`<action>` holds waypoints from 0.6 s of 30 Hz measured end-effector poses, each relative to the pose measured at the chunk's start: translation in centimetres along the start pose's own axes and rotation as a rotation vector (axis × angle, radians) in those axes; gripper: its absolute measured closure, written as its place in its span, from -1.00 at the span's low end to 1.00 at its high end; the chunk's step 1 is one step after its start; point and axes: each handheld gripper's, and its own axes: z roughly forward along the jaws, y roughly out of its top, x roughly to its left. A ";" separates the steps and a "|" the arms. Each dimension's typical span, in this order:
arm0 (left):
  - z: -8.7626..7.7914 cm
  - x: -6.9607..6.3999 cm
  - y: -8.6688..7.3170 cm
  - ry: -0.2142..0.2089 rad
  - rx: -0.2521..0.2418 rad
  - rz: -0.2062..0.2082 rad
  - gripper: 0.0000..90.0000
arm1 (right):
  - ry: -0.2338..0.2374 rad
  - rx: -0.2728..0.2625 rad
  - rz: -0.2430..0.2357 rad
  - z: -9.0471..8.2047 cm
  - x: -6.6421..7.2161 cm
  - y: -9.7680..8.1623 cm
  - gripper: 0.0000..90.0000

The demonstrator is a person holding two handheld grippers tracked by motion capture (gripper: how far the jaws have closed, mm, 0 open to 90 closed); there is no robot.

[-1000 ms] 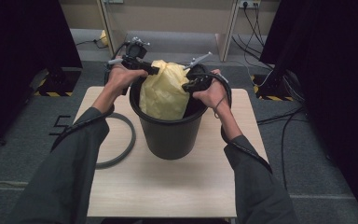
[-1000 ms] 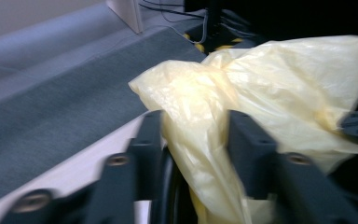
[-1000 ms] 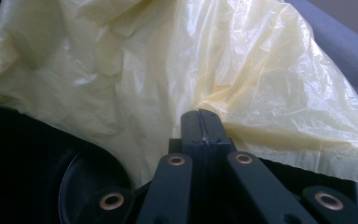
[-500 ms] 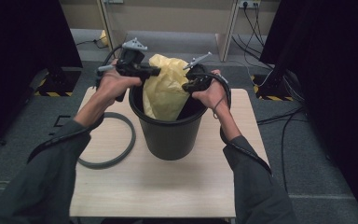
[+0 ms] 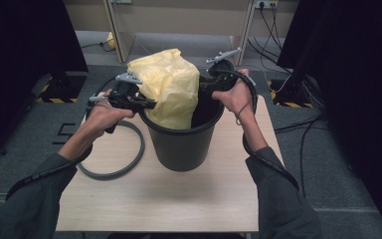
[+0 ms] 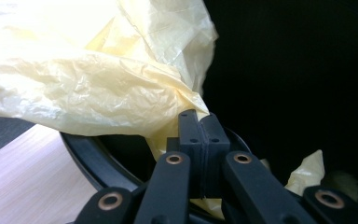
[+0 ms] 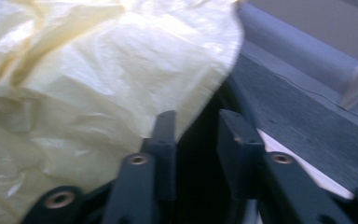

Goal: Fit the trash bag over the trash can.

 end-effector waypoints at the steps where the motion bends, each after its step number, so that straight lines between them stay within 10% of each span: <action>1: 0.1 -0.1 0.0 0.004 0.001 0.002 0.98 | -0.020 0.014 0.013 -0.2 -0.2 0.0 0.36; 11: 1.2 -0.3 0.2 0.038 0.010 0.027 0.98 | -0.138 0.115 -0.016 0.9 -1.5 -1.1 0.61; 18: 1.7 0.5 0.6 0.076 0.003 0.031 0.98 | -0.094 0.085 0.039 2.4 -2.7 -1.2 0.64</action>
